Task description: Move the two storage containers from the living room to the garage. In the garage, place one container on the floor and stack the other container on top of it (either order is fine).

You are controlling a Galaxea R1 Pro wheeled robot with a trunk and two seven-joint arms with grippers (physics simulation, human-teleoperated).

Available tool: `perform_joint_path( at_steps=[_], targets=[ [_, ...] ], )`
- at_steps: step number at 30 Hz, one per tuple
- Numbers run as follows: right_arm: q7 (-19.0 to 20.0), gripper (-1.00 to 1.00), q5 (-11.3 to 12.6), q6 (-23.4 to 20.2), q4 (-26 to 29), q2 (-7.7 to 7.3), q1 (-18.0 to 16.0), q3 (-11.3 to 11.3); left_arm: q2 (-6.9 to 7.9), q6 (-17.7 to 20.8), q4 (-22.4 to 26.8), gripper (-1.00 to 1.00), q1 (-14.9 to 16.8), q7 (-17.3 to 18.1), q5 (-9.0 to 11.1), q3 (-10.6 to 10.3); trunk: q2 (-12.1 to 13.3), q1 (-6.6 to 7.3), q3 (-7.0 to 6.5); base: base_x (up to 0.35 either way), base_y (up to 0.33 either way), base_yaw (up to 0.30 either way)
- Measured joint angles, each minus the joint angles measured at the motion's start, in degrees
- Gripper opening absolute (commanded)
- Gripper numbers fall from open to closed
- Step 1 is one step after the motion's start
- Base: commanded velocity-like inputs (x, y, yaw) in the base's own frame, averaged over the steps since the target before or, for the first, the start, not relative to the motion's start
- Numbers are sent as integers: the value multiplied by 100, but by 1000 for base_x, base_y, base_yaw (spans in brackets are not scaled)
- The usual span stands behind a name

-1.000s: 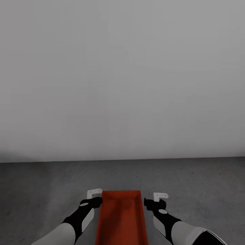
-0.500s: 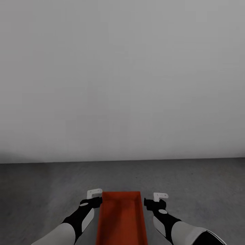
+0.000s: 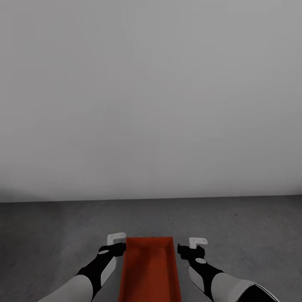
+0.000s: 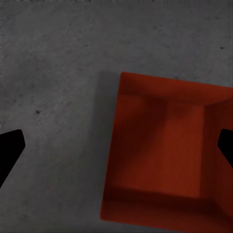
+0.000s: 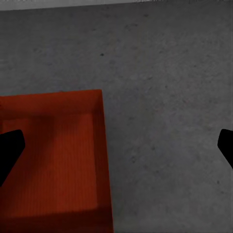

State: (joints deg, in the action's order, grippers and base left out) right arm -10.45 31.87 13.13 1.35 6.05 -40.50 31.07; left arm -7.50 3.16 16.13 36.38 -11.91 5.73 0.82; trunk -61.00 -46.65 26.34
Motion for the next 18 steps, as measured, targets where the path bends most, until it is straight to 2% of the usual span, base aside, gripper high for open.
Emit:
perform_joint_path(
  at_steps=[15,18],
  targets=[
    [0,100,1,0,0,0,-2,0,2,0,-4,100,0,0,-5,0,602,330,-270,0,0,0],
    [0,100,0,0,0,0,-3,0,1,0,-1,100,0,-3,-4,0,604,330,-270,0,0,0]
  ],
)
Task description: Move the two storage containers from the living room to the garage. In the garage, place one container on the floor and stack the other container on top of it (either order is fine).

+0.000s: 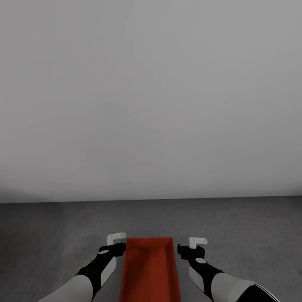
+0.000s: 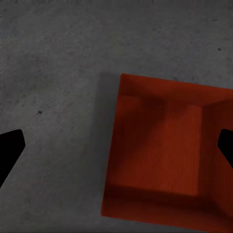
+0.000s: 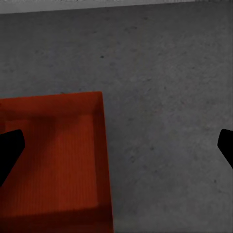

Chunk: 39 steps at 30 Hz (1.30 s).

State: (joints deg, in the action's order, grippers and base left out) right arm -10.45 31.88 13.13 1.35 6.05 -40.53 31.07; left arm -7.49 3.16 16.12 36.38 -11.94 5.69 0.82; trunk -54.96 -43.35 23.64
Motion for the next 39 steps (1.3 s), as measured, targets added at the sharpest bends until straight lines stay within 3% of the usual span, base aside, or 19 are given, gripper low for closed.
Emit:
perform_joint_path(
  at_steps=[10,25,39],
  targets=[
    [0,100,0,0,0,0,0,0,-22,4,-19,100,0,-2,4,1,0,-1,0,-25,0,0],
    [0,100,-1,0,0,0,4,0,-31,9,-50,100,0,3,14,7,1,-4,0,-315,0,0],
    [0,100,1,0,0,0,3,0,-24,2,-61,100,0,6,295,0,1,-4,0,-344,0,0]
  ],
)
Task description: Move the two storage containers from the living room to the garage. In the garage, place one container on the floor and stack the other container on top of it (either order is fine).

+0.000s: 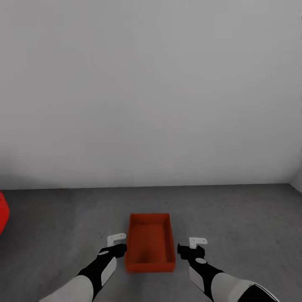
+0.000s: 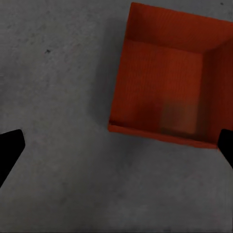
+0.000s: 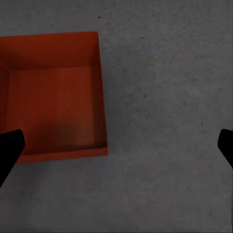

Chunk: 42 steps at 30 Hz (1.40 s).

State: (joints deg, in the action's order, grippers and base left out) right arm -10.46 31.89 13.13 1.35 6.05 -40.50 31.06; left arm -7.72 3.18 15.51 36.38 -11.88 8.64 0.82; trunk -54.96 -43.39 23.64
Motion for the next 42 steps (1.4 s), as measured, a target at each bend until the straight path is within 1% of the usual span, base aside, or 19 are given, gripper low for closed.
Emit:
perform_joint_path(
  at_steps=[17,24,26,28,36,42],
  targets=[
    [0,100,7,0,0,0,0,0,19,3,-32,100,0,15,44,0,0,1,0,-330,0,0],
    [0,100,9,0,0,0,1,0,14,-3,-59,100,0,3,44,0,-1,3,0,-48,0,0],
    [0,100,8,0,0,0,0,0,11,-5,-39,100,0,26,207,-5,78,47,-35,-5,0,0],
    [0,100,6,0,0,0,-2,0,17,1,-22,100,0,55,300,-8,158,91,-71,-1,0,0],
    [0,100,-2,-14,-3,-23,-3,-1,25,-3,-23,100,0,64,324,-15,480,267,-215,0,0,0],
    [-2,100,-7,-25,-10,-34,-6,0,27,-6,-26,100,0,24,327,-16,481,267,-216,0,0,0]
  ],
)
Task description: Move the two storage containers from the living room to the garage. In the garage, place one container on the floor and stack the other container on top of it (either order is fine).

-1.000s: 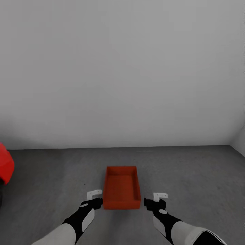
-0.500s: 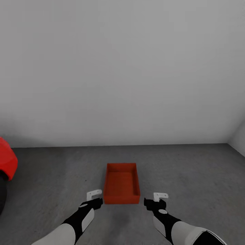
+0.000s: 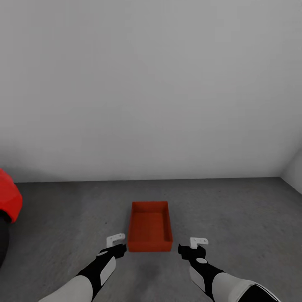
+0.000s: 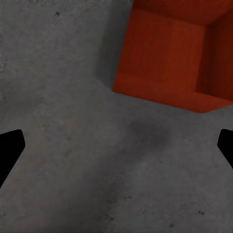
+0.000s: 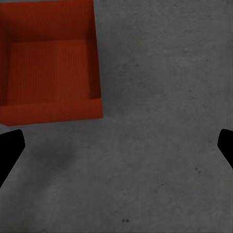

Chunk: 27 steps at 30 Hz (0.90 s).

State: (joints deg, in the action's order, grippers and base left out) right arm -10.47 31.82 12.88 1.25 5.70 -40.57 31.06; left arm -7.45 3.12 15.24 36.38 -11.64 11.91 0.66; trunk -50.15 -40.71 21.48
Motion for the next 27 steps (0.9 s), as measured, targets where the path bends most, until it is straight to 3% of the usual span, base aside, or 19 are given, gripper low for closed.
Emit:
perform_joint_path(
  at_steps=[13,20,27],
  targets=[
    [-5,100,5,-13,-9,0,0,-8,49,52,-97,100,5,-15,13,2,0,0,-98,0,0,0],
    [0,100,5,-69,-130,-18,-8,-3,170,41,-739,100,5,15,7,-3,0,0,-160,0,0,0],
    [-6,100,6,-85,-220,-35,-1,0,280,87,-1037,100,8,1,27,-5,0,0,-222,0,0,0]
  ],
)
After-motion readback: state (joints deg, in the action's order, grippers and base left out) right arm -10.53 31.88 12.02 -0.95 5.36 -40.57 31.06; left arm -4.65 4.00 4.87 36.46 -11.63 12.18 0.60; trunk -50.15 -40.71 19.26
